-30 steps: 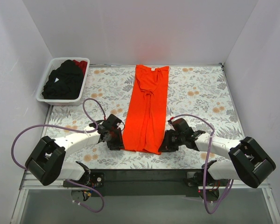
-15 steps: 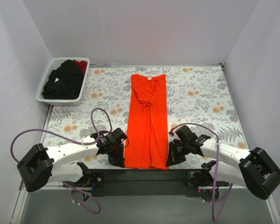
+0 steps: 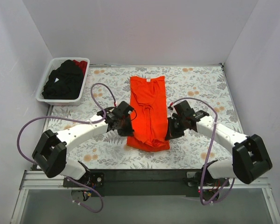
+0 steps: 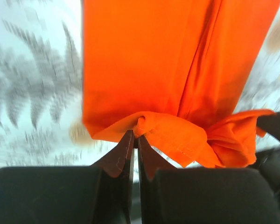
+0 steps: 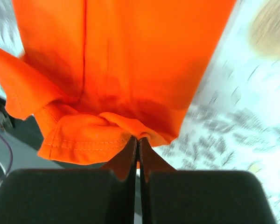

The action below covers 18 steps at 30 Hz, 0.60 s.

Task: Fold and stack the t-shirts
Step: Fold the tshirt

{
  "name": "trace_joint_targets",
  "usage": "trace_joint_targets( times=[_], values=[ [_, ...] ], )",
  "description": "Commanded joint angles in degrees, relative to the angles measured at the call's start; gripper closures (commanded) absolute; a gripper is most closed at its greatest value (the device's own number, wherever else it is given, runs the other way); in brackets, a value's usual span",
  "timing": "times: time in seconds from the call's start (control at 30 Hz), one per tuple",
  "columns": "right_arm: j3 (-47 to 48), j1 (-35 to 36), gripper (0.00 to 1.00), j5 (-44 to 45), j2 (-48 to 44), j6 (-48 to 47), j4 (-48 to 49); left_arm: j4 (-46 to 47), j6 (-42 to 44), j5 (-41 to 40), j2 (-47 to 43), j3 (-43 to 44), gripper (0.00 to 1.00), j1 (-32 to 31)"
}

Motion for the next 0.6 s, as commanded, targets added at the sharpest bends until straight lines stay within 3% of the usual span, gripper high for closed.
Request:
trace_joint_targets(
  times=[0.0,0.3,0.57],
  values=[
    [8.15,-3.43,0.99,3.15,4.74,-7.12,-0.44,4.47,5.16,-5.19,2.58,4.84,1.00,4.33],
    [25.73,-9.07,0.99,2.89,17.58,-14.34,-0.53,7.73,10.87,-10.55,13.56,16.18,1.00,9.09],
    [32.16,-12.49,0.99,0.87,25.14,-15.93,0.00,11.24,12.81,-13.37,18.15,19.97,1.00,11.37]
  ],
)
